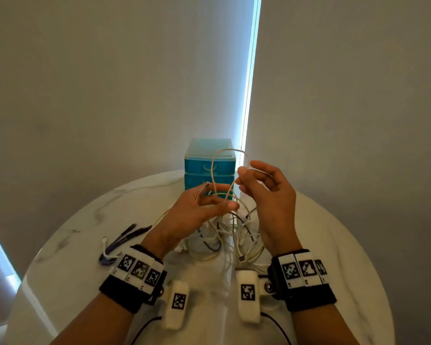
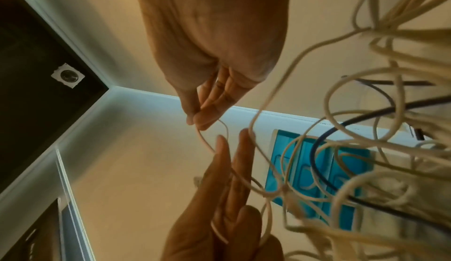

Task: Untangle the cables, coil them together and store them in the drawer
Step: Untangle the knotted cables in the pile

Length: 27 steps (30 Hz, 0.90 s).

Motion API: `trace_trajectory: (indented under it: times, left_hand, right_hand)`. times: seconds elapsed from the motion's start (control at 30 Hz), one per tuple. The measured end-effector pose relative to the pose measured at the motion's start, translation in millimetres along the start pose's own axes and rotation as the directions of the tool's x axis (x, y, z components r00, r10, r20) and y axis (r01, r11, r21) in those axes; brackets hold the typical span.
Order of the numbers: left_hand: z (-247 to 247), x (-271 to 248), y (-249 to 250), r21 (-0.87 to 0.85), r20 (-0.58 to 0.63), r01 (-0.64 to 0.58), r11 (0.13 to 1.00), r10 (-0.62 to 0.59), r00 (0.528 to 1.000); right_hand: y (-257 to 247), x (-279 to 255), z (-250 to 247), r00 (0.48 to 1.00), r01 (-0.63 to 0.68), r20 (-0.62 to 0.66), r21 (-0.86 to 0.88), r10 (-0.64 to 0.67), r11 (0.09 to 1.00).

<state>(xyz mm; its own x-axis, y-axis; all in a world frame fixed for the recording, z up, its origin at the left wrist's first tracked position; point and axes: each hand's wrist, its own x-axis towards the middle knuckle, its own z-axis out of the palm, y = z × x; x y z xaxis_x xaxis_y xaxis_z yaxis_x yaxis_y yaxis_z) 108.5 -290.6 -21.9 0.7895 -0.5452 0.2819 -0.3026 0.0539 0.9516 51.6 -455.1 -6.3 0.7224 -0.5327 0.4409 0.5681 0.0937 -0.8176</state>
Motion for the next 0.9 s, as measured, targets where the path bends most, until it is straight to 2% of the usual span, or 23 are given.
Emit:
trace_trajectory:
  times: [0.07, 0.13, 0.2, 0.23, 0.3, 0.33, 0.43, 0.5, 0.57, 0.63, 0.67, 0.7, 0.77, 0.8, 0.9]
  left_hand:
    - [-3, 1, 0, -0.018, -0.134, -0.040, 0.999, 0.038, 0.990]
    - [-10, 2, 2, -0.084, -0.256, -0.082, 0.993, 0.058, 0.965]
    - [-20, 4, 1, -0.166, -0.321, -0.112, 0.980, 0.054, 0.945]
    - [-26, 4, -1, -0.210, -0.338, -0.118, 0.970, 0.041, 0.940]
    - [-37, 7, -5, -0.301, -0.356, -0.130, 0.945, 0.016, 0.935]
    - [-39, 7, -7, -0.332, -0.363, -0.132, 0.934, 0.003, 0.932]
    - [-42, 5, -5, -0.408, -0.386, -0.150, 0.901, -0.022, 0.922]
    - [-45, 4, -1, -0.446, -0.397, -0.178, 0.877, -0.015, 0.918]
    - [-49, 2, 4, -0.493, -0.404, -0.215, 0.843, -0.003, 0.915]
    - [-56, 0, 10, -0.539, -0.430, -0.273, 0.797, 0.018, 0.903]
    - [-61, -1, 12, -0.548, -0.454, -0.303, 0.780, 0.028, 0.891]
    - [-68, -2, 13, -0.543, -0.486, -0.333, 0.771, 0.034, 0.873]
    - [-85, -4, 11, -0.516, -0.566, -0.382, 0.767, 0.029, 0.824]
    - [-93, -6, 8, -0.506, -0.605, -0.398, 0.765, 0.014, 0.796]
    - [-112, -8, -3, -0.493, -0.702, -0.430, 0.756, -0.054, 0.710]
  right_hand:
    - [2, 0, -3, 0.999, -0.050, 0.011, 0.028, 0.049, 0.998]
    - [5, 1, -7, 0.990, -0.113, 0.086, -0.005, 0.113, 0.994]
    - [13, 0, -13, 0.963, -0.112, 0.215, -0.227, 0.161, 0.968]
    - [21, 1, -16, 0.937, -0.074, 0.289, -0.382, 0.195, 0.921]
    - [36, 1, -22, 0.897, 0.023, 0.353, -0.640, 0.267, 0.768]
    - [41, 2, -24, 0.902, 0.036, 0.331, -0.698, 0.278, 0.715]
    - [40, 5, -29, 0.971, 0.062, 0.200, -0.746, 0.134, 0.663]
    - [37, 7, -30, 0.982, 0.106, 0.183, -0.729, 0.043, 0.676]
    - [35, 5, -28, 0.959, 0.142, 0.271, -0.718, 0.086, 0.681]
    - [40, 2, -26, 0.904, 0.207, 0.390, -0.758, 0.176, 0.618]
    - [42, 1, -25, 0.893, 0.226, 0.409, -0.768, 0.188, 0.599]
    - [41, 3, -25, 0.908, 0.224, 0.389, -0.765, 0.155, 0.604]
    - [35, 11, -32, 0.973, 0.161, 0.227, -0.777, 0.031, 0.609]
    - [32, 15, -37, 0.989, 0.134, 0.144, -0.792, -0.031, 0.595]
    - [27, 23, -54, 0.997, 0.052, 0.013, -0.851, -0.078, 0.522]
